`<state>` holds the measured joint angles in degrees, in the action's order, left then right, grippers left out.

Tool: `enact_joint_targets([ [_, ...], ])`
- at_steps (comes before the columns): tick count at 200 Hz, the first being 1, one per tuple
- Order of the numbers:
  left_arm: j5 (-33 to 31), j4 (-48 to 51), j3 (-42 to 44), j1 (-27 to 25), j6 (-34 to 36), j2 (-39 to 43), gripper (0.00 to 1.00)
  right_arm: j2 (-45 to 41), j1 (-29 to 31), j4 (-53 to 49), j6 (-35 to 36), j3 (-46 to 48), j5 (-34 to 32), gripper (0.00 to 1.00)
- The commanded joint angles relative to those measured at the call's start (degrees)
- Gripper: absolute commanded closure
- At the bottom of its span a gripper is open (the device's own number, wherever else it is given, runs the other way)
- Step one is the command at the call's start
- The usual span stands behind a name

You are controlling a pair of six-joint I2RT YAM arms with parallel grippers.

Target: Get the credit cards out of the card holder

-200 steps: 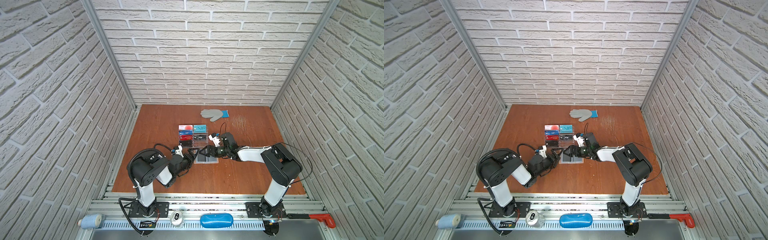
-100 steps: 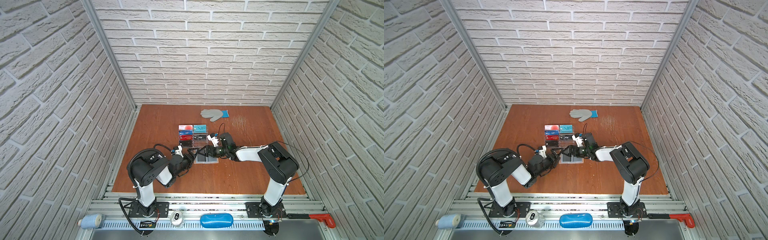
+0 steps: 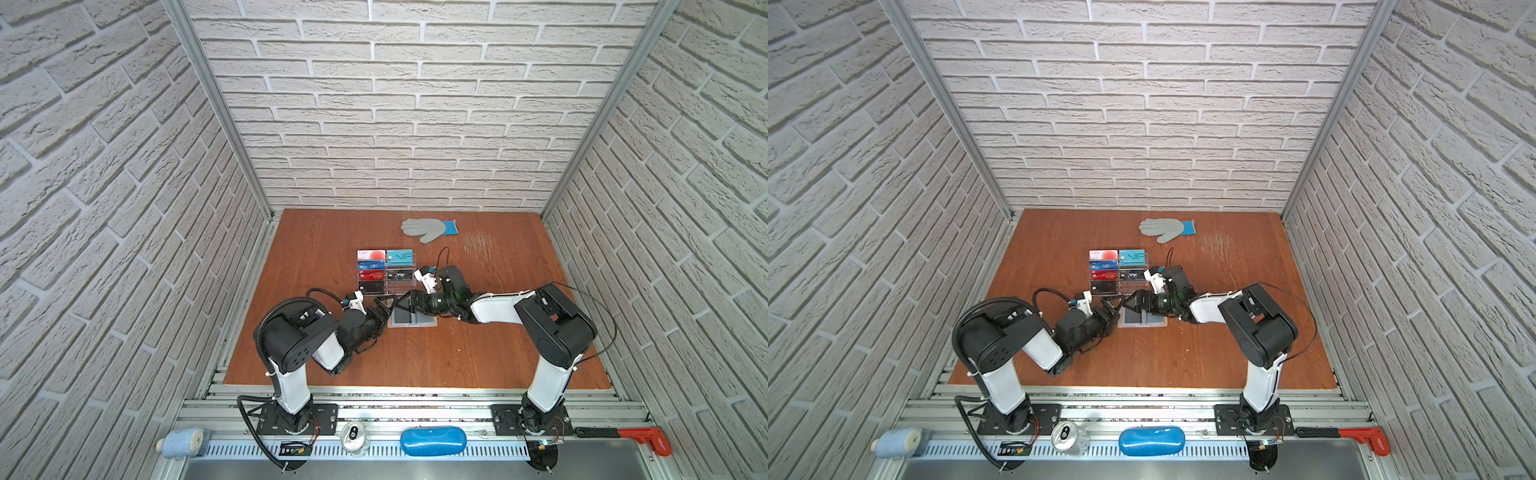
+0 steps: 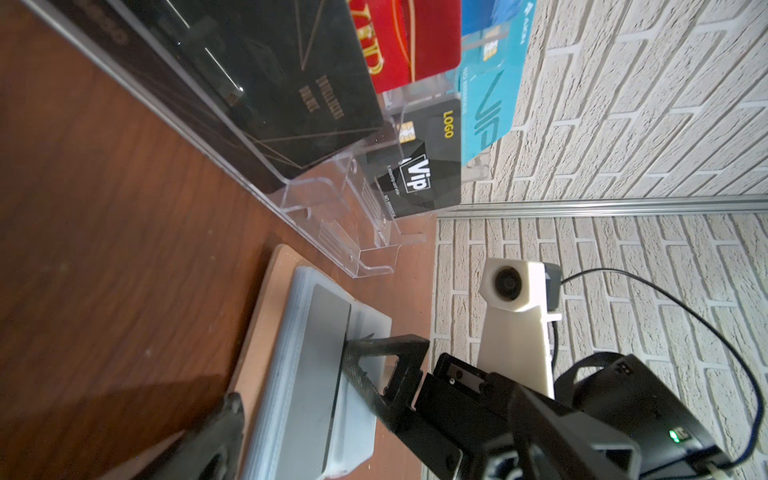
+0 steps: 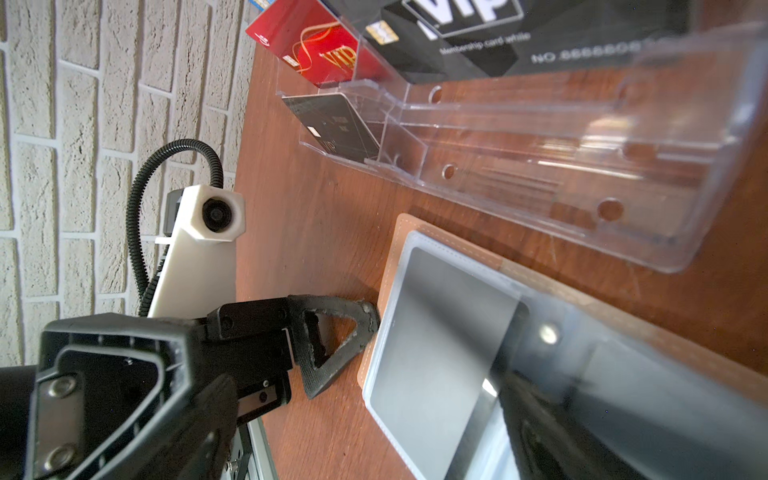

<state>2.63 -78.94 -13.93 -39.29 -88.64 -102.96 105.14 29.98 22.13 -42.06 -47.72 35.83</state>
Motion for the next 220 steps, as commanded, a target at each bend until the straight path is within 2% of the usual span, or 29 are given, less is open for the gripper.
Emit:
enact_joint_targets([
  [1,-1.2,0.0,1.2,-0.1,0.9,0.9,0.02,0.9,1.3,1.9,-2.2,1.1,0.2,0.00],
  [73,-1.3,1.3,1.5,-0.1,2.0,2.5,0.02,1.7,1.4,9.8,-7.5,2.8,3.3,0.00],
  [156,-0.2,9.1,-0.7,-1.1,4.8,10.3,0.02,-3.4,1.4,-0.6,-1.4,2.4,-1.9,0.00],
  [220,-1.1,8.2,-1.0,-1.3,4.7,7.7,0.02,-3.2,1.5,-2.6,-1.2,1.9,-2.3,0.00],
])
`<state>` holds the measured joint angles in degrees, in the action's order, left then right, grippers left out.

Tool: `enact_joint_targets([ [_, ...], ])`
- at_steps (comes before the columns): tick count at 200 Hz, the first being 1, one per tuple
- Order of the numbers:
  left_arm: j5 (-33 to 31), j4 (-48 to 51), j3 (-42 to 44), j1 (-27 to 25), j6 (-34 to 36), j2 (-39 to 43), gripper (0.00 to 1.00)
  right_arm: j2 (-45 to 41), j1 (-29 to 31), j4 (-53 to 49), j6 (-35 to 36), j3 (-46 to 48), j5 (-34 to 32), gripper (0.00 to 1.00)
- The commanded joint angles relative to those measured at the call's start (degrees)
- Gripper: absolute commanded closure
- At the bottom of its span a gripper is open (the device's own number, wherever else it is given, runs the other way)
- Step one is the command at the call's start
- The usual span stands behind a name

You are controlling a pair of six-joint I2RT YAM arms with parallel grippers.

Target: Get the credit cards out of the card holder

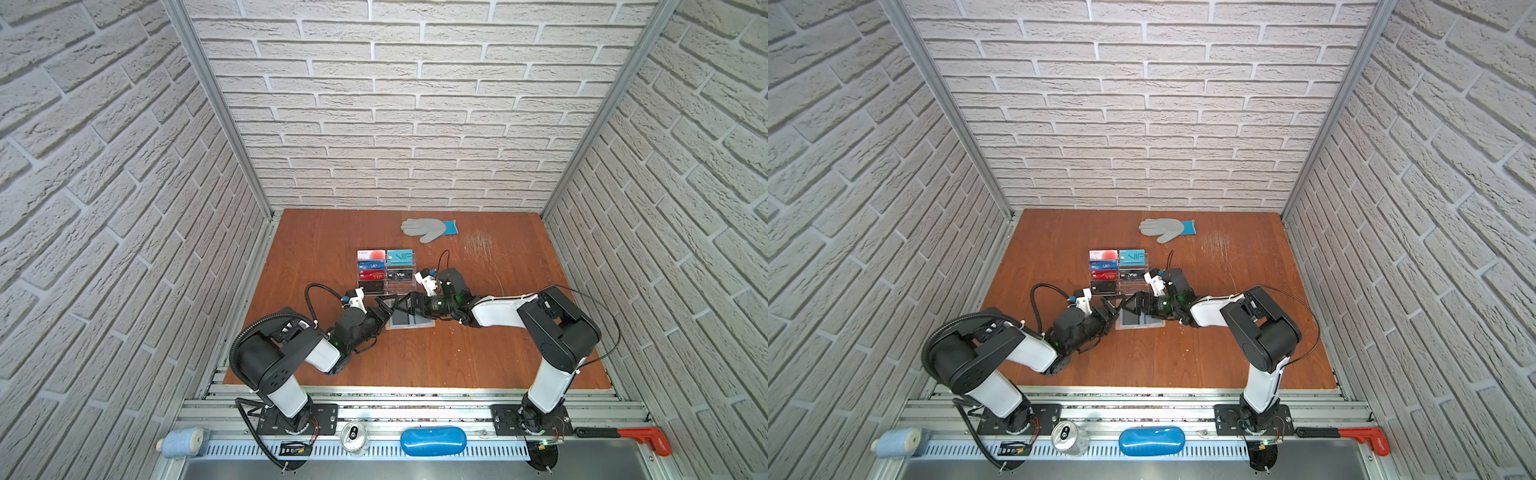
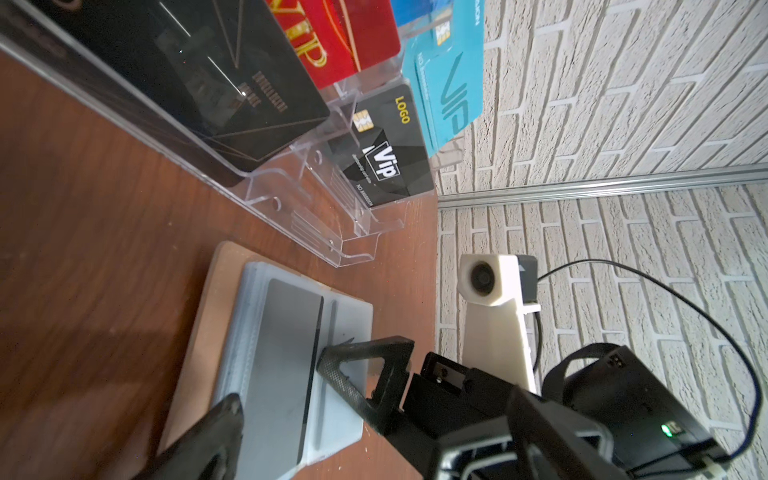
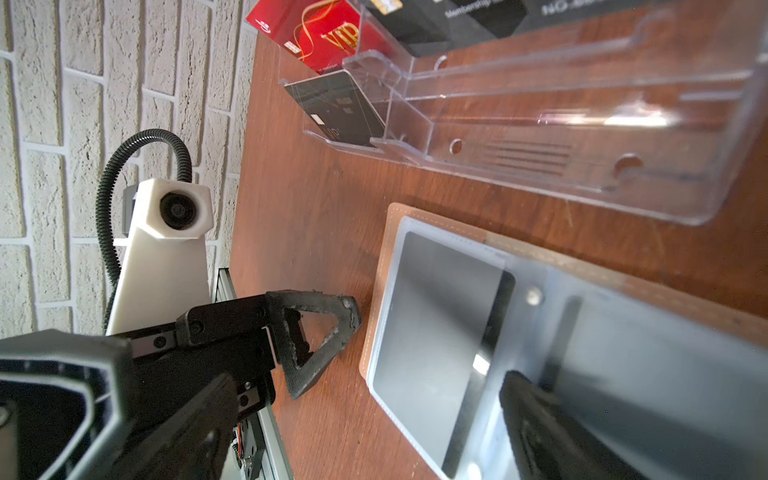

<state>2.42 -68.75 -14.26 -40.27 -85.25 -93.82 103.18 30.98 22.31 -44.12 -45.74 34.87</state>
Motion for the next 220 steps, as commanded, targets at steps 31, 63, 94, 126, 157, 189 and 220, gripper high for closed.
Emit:
enact_joint_targets([
  [31,-1.0,-3.3,-0.8,-0.3,1.4,-3.2,0.02,-0.8,0.8,-2.9,0.4,-0.2,-1.8,0.00],
  [63,-1.0,-3.8,-1.1,-0.3,1.6,-4.4,0.02,0.0,1.1,-2.6,-0.2,-0.4,-2.1,0.00],
  [94,-1.0,-4.5,-1.6,-0.3,1.8,-5.3,0.02,1.0,1.1,-1.0,-1.7,-0.3,-2.0,0.00],
  [126,-0.6,-4.2,-2.9,-0.3,2.2,-6.4,0.02,2.5,1.1,3.1,-4.6,0.3,-0.6,0.00],
  [157,-0.5,-4.9,-4.0,-0.3,2.3,-7.6,0.02,2.5,0.9,5.2,-6.0,1.0,-0.9,0.00],
  [189,-0.1,-4.5,-5.2,-0.3,2.5,-8.2,0.02,1.5,-0.1,2.8,-4.7,1.3,-3.2,0.00],
  [220,0.1,-3.9,-6.4,-0.3,2.7,-8.5,0.02,1.2,-2.2,1.7,-4.2,1.9,-4.4,0.00],
])
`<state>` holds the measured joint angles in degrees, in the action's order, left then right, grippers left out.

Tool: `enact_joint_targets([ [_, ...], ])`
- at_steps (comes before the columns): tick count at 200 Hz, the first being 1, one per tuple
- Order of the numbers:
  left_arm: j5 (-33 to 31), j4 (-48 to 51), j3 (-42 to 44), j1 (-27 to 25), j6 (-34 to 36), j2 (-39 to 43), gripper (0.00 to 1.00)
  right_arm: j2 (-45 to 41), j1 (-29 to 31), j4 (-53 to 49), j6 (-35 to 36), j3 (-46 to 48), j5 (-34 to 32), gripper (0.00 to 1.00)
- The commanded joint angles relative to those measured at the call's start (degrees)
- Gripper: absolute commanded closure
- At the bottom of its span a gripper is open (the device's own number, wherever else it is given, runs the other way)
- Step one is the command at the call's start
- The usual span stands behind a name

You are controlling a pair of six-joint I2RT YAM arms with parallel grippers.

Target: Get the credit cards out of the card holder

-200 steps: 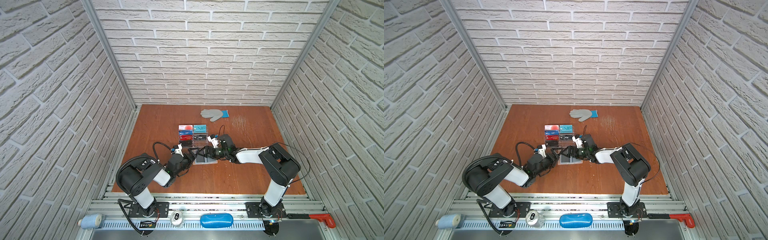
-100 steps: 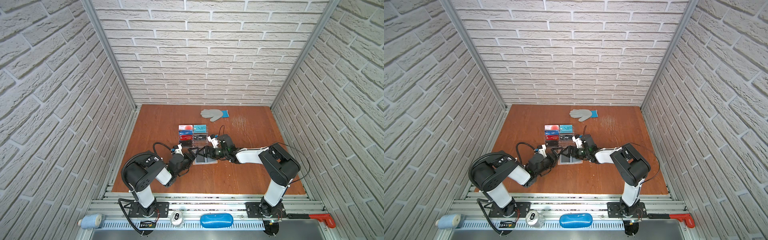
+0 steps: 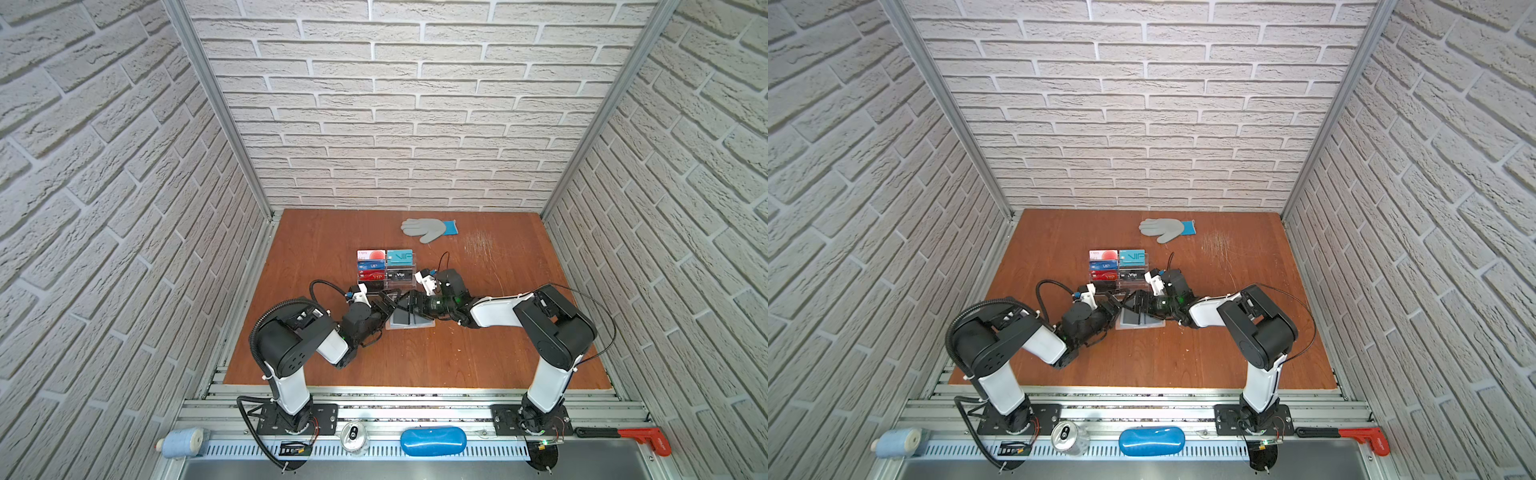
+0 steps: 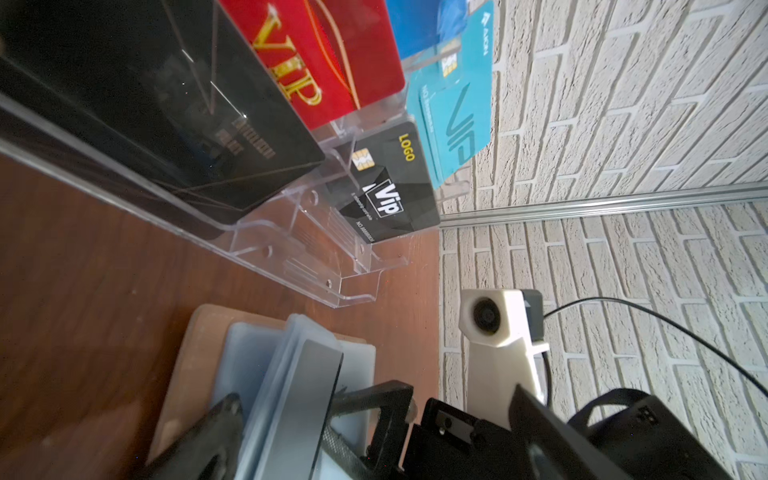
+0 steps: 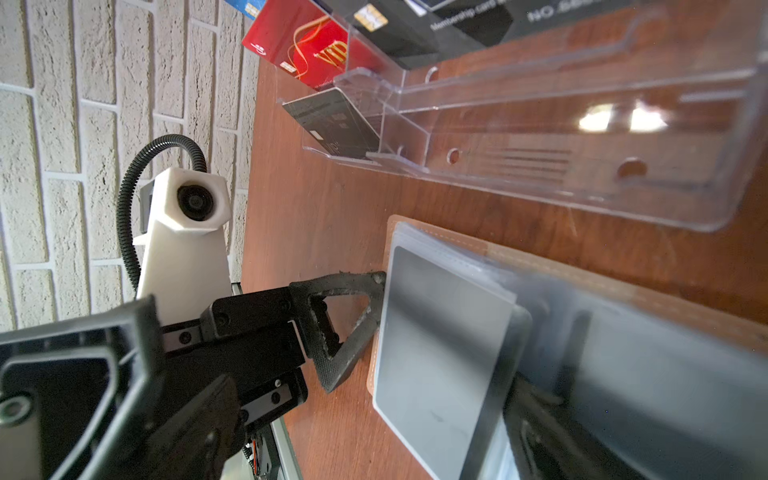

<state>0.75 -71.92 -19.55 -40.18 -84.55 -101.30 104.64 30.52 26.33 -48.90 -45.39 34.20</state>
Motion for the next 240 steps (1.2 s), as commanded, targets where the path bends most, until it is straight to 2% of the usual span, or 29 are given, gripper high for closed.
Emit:
enact_joint_targets([
  [1,1.8,-0.7,-1.2,-0.4,2.1,-1.1,0.02,-0.2,-1.8,-2.3,0.6,1.6,-3.8,0.00],
  [110,5.1,3.3,-4.1,4.1,2.6,-0.2,0.02,-0.5,-6.6,-2.2,0.8,3.6,-3.8,0.00],
  [157,7.6,6.2,-3.1,7.0,2.9,3.0,0.02,-3.0,-6.5,-1.2,1.2,4.5,-3.0,0.00],
  [194,8.1,14.4,-4.1,6.9,4.8,8.7,0.02,-7.3,-5.5,-4.1,3.1,5.0,-4.4,0.00],
  [240,8.3,16.0,-3.6,6.7,3.2,9.7,0.02,-10.9,-2.7,-7.5,6.1,4.0,-5.5,0.00],
])
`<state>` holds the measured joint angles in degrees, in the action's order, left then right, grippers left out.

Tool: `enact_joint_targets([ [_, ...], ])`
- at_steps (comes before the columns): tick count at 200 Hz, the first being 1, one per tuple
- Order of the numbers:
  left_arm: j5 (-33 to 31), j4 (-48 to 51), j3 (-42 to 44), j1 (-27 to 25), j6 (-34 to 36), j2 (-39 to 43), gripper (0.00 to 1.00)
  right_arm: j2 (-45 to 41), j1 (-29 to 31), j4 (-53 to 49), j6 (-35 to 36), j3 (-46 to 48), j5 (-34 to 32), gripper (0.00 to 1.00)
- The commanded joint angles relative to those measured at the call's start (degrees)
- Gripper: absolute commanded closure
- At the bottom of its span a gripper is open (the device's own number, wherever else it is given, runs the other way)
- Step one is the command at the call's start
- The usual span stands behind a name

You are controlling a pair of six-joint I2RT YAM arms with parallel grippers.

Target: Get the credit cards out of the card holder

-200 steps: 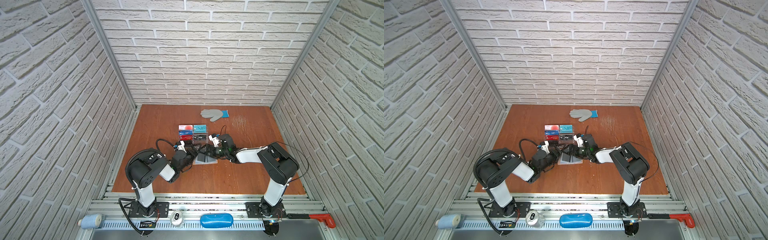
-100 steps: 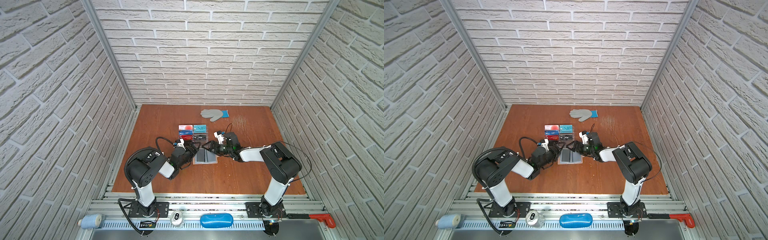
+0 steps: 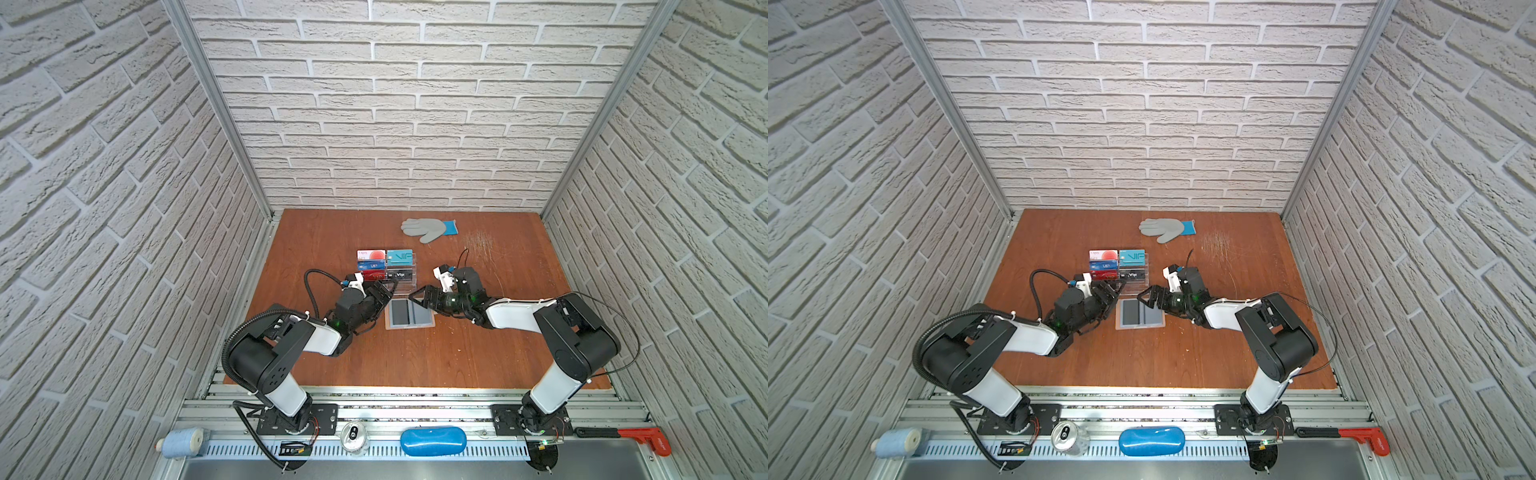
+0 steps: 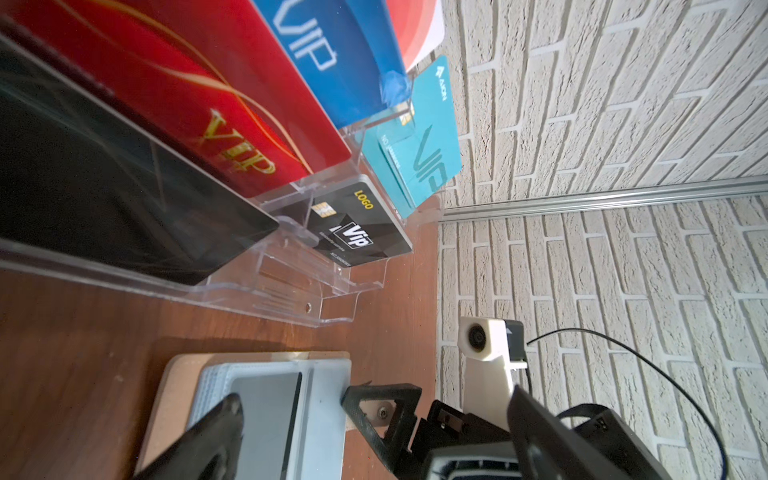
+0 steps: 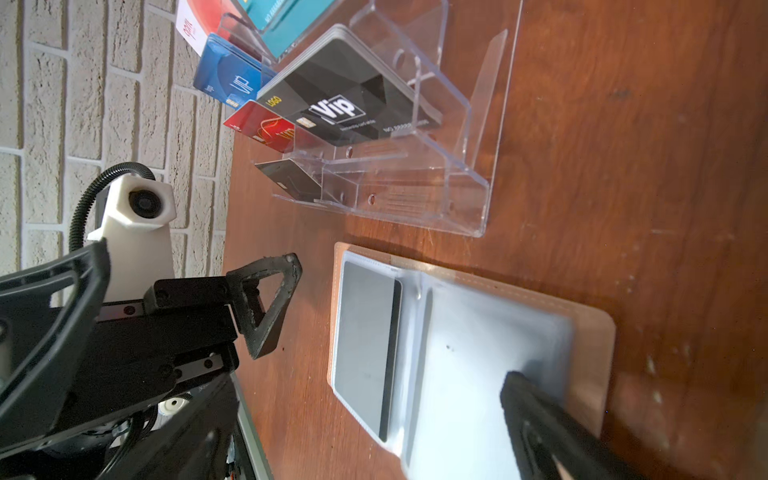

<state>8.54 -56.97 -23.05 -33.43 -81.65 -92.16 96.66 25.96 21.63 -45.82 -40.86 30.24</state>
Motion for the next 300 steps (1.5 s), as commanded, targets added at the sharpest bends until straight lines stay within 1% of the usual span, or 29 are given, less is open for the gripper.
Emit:
enact_joint_targets([
  [1,0.6,1.1,-0.2,-0.1,0.3,0.6,0.02,-3.0,2.0,-2.9,3.1,-0.6,-1.5,0.00],
  [26,0.9,-0.1,-0.5,-0.1,-1.5,-1.0,0.02,-4.1,4.8,-7.8,6.3,-2.8,-3.2,0.00],
  [68,1.4,-4.0,-1.7,0.8,-5.1,-5.0,0.02,-3.6,7.2,-9.9,6.5,-4.3,-2.9,0.00],
  [85,1.2,-4.0,-2.6,0.7,-5.4,-5.6,0.02,-2.2,7.6,-8.6,6.5,-4.6,-2.6,0.00],
  [111,0.4,-2.5,-3.1,0.8,-5.0,-4.9,0.02,0.0,8.0,-2.9,3.3,-3.4,-1.6,0.00],
  [132,0.3,0.3,-4.1,0.9,-4.0,-4.4,0.02,1.6,8.7,-0.7,2.0,-3.0,-1.9,0.00],
  [163,-0.1,0.3,-4.4,1.1,-4.9,-5.7,0.02,2.8,9.0,1.3,0.8,-2.4,-2.6,0.00],
  [204,0.1,0.6,-4.7,1.4,-6.3,-7.5,0.02,3.3,9.1,0.8,1.0,-2.5,-3.6,0.00],
  [241,-0.2,1.2,-3.6,2.3,-7.1,-7.7,0.02,2.0,9.4,-1.9,2.4,-2.5,-5.8,0.00],
  [300,0.3,-0.3,-3.2,2.6,-7.8,-9.2,0.02,4.4,10.8,-2.1,2.2,-3.9,-6.3,0.00],
])
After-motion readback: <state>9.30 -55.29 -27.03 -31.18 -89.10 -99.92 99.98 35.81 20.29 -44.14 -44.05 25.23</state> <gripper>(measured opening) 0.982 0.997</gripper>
